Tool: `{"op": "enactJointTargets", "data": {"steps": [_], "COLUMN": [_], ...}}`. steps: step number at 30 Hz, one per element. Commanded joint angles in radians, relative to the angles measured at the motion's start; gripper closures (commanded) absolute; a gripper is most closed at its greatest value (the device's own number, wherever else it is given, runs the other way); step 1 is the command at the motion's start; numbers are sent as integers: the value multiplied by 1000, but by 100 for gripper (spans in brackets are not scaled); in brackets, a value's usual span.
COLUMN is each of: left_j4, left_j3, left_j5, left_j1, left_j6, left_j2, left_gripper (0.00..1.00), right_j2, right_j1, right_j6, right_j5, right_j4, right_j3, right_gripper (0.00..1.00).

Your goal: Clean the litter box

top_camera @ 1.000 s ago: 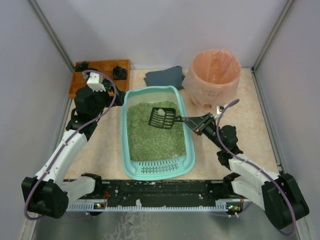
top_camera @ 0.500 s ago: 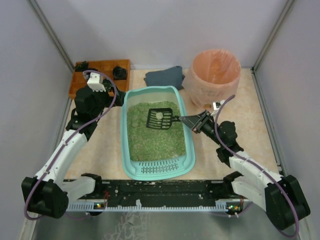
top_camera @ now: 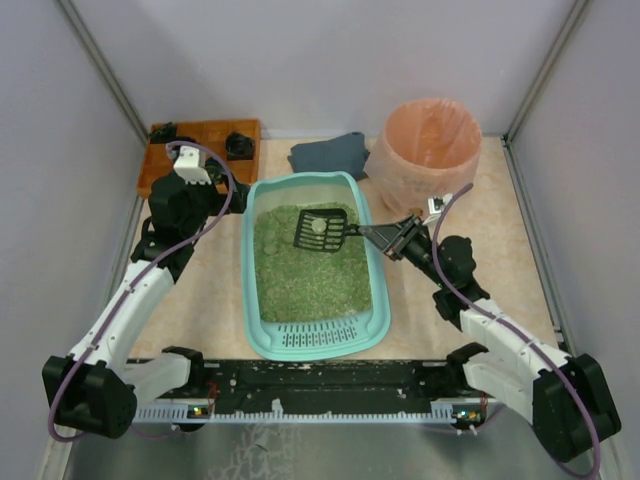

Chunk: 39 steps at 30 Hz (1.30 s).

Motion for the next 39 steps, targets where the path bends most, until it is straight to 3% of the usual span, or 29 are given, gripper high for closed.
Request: {"op": "enactJointTargets", "data": {"steps": [1, 9, 17, 23, 32, 39], "left_j4": [4, 5, 4, 6, 2, 1], "left_j3": [9, 10, 9, 9, 11, 11], "left_j5": [-4, 1, -6, 0, -10, -11], "left_j1": [3, 2, 2, 2, 3, 3], "left_j6": [15, 12, 11, 9, 18, 18], "left_j2": [-18, -15, -19, -18, -25, -25], "left_gripper": [0, 0, 0, 0, 0, 0], "right_j2": [14, 55, 126, 134, 120, 230], "right_j1": [-4, -110, -355, -512, -568, -566], "right_j6": [0, -20, 65, 46, -337, -695], "right_j5": [13, 6, -82, 0, 243, 130], "right_j4": [14, -169, -153, -221, -440, -563], "right_j3": [128, 341, 485, 541, 651, 819], "right_gripper": [100, 100, 100, 100, 100, 100]}}
